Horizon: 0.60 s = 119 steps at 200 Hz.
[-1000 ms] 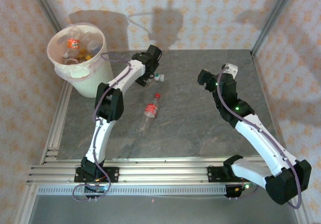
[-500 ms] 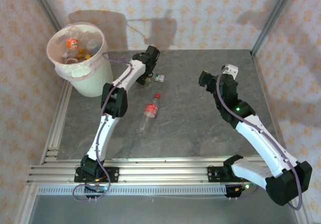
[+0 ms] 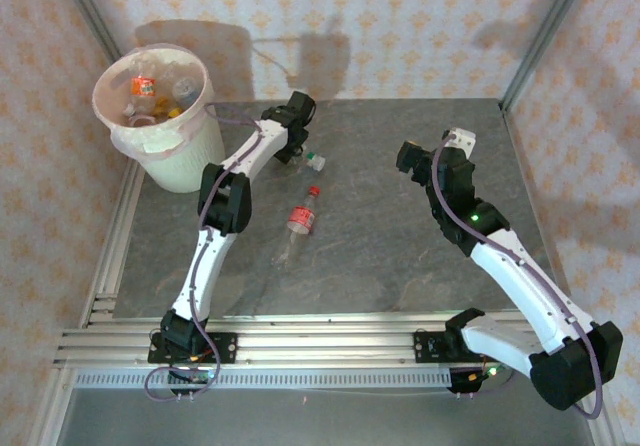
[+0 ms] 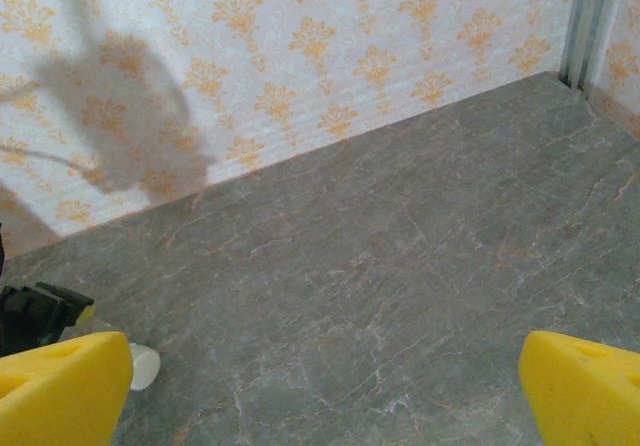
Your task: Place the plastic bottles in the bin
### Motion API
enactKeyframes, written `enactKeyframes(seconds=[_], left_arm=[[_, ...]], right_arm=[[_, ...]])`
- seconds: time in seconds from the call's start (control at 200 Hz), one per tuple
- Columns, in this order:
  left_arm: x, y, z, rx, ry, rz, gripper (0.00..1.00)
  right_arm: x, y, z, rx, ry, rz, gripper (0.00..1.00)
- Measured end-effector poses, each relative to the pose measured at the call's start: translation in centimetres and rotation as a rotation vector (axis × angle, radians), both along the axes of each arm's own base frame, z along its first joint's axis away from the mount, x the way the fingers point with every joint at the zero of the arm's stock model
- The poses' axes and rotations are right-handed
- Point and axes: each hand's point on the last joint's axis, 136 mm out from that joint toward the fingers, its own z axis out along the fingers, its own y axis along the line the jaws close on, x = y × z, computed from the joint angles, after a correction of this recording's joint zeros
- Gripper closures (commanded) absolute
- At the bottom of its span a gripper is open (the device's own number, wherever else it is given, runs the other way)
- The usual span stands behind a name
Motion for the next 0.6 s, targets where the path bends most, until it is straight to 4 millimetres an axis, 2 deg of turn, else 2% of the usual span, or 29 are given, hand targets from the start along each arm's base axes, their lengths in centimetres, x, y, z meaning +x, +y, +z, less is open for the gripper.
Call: enactKeyframes(seconds=[0.175,0.305,0.405,0.595], left_arm=[[-0.2,0.0,0.4,0.031,0.007,-0.066,0.52],[-0.5,-0.1,1.9,0.069,-0.006,-0.122,0.54],[-0.6,-0.6,4.3,0.105,-0.044,-0.178,0.56],[-0.8,-3.1,9.9,0.165,-0.157,-0.289,0.59]], right_arm=[[0.0,0.0,0.0,0.000,0.000,0.000,0.01],[0.0,0.0,0.0,0.000,0.000,0.000,0.01],[0.0,0.0,0.0,0.000,0.000,0.000,0.01],[0.0,0.2,-0.2,0.004,0.003,0.011,0.01]])
